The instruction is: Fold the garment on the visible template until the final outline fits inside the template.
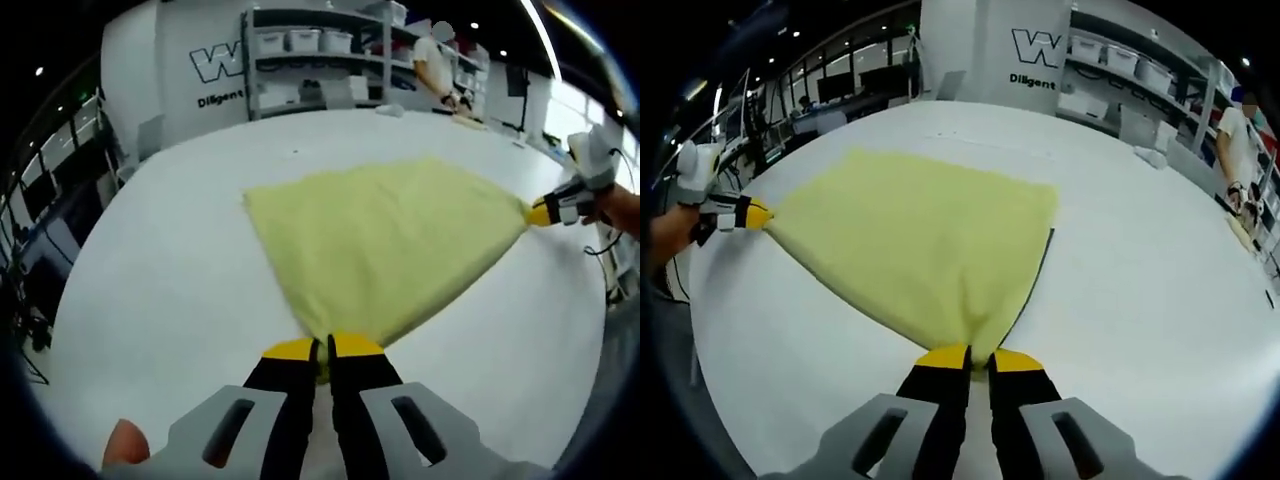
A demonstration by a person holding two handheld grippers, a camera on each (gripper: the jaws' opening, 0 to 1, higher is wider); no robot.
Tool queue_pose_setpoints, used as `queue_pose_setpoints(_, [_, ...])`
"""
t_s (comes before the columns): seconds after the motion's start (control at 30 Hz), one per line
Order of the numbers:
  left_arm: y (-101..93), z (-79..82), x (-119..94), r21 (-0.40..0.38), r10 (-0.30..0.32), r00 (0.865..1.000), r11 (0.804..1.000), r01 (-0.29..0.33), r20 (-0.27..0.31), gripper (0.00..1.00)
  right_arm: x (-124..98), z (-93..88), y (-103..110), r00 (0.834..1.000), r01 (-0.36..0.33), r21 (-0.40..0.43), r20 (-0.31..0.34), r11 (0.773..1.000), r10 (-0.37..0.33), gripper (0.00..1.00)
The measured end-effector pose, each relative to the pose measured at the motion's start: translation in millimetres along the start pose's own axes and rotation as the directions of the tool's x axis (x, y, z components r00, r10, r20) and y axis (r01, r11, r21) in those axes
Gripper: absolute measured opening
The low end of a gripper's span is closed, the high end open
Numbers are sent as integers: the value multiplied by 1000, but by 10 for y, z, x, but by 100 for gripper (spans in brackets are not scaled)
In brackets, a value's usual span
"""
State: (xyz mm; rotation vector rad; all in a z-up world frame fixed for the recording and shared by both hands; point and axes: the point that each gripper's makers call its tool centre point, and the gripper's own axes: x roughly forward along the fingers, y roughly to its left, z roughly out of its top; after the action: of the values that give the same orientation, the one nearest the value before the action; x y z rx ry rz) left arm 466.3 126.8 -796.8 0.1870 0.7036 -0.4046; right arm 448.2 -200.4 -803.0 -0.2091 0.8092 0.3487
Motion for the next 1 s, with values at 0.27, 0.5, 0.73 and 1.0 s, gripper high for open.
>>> queue_pose_setpoints(0.27, [-49, -102, -114, 2, -5, 1000, 1000, 5, -8, 0, -104, -104, 90, 1000, -12, -24, -20, 1000, 11, 3])
queue_pose_setpoints(0.5, [-122, -228, -251, -16, -3, 1000, 1000, 3, -19, 0, -183, -200, 160, 999, -16, -50, -32, 999, 15, 3])
queue_pose_setpoints(0.73, [-197, -334, -382, 1, -11, 999, 1000, 11, -39, 0, -277, -306, 217, 999, -20, -63, -38, 998, 17, 3])
queue_pose_setpoints(1.0, [-290, -438, -489, 15, -27, 997, 999, 28, -66, 0, -362, -402, 258, 999, -22, -61, -51, 998, 19, 3])
